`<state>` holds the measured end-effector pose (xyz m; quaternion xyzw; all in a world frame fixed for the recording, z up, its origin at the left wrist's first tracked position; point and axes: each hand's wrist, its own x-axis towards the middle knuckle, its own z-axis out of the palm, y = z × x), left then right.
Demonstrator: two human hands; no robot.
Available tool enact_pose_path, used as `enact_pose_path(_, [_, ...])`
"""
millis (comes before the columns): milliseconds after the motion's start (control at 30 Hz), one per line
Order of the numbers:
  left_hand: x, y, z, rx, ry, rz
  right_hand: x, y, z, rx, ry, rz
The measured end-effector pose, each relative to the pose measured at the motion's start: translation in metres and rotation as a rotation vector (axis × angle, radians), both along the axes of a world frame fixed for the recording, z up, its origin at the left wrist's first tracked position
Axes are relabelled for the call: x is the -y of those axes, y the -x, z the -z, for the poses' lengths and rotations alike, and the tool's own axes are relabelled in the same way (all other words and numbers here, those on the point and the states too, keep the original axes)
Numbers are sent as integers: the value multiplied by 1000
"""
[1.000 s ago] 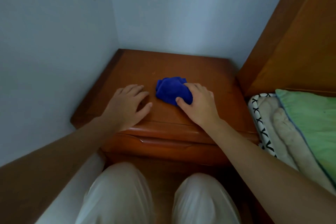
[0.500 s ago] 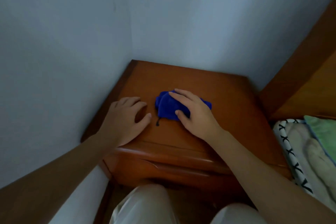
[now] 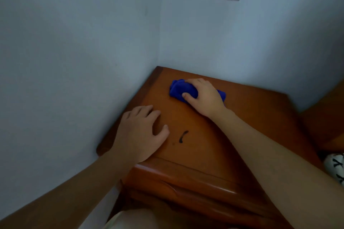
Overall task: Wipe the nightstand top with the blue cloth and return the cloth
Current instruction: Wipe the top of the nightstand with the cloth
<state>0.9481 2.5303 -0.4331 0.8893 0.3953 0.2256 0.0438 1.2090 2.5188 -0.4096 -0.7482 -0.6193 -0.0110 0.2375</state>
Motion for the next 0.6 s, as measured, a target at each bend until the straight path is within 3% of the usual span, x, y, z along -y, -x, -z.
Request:
enact_pose_path(367, [-2, -3, 0, 21, 12, -6, -150, 11, -1, -26, 40, -29])
enact_pose_path(500, [0, -3, -3, 29, 16, -3, -139, 19, 1, -95, 2, -82])
enact_pose_path(600, [2, -2, -3, 21, 10, -2, -101, 32, 4, -114, -28, -247])
